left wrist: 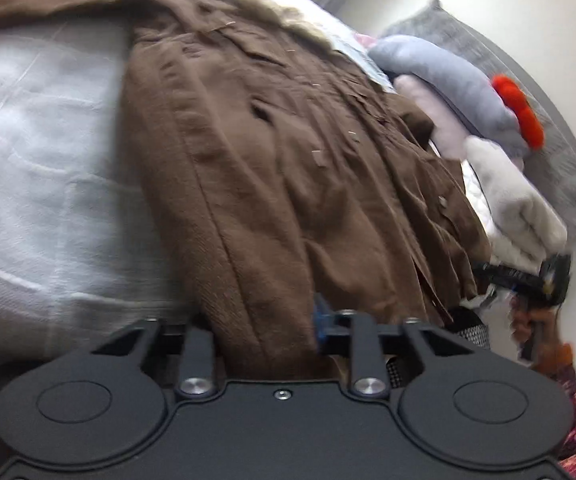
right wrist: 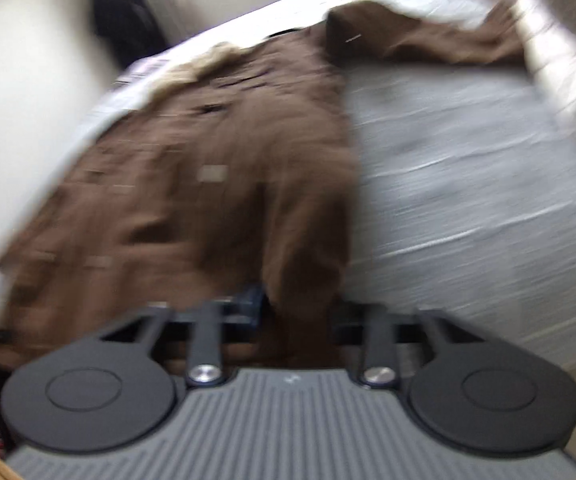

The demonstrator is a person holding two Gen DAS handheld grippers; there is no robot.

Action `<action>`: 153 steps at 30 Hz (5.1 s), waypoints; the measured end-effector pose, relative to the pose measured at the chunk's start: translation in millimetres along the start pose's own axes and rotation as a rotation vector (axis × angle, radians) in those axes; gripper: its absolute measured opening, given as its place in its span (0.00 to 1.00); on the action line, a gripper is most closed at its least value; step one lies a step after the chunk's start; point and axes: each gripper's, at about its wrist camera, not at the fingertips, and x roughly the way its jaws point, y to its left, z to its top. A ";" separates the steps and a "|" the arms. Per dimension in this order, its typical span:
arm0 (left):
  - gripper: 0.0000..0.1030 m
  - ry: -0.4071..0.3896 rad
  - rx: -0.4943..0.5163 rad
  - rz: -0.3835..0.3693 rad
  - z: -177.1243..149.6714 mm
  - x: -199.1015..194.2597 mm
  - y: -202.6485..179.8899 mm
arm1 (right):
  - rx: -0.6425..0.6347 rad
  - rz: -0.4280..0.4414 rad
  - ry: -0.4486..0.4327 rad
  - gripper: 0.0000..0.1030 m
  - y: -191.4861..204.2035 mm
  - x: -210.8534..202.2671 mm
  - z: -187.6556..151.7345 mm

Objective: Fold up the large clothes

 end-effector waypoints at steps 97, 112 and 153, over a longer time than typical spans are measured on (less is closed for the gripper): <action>0.33 -0.105 0.448 0.006 315.5 517.5 -279.3 | -0.058 -0.712 -0.524 0.07 -100.7 82.6 331.0; 0.97 -0.243 0.332 0.035 319.3 252.8 -135.8 | -0.432 -0.285 -0.333 0.09 146.3 121.3 343.5; 0.55 -0.505 0.334 0.489 312.1 253.6 -63.3 | -0.256 -0.231 -0.200 0.40 39.4 242.5 302.6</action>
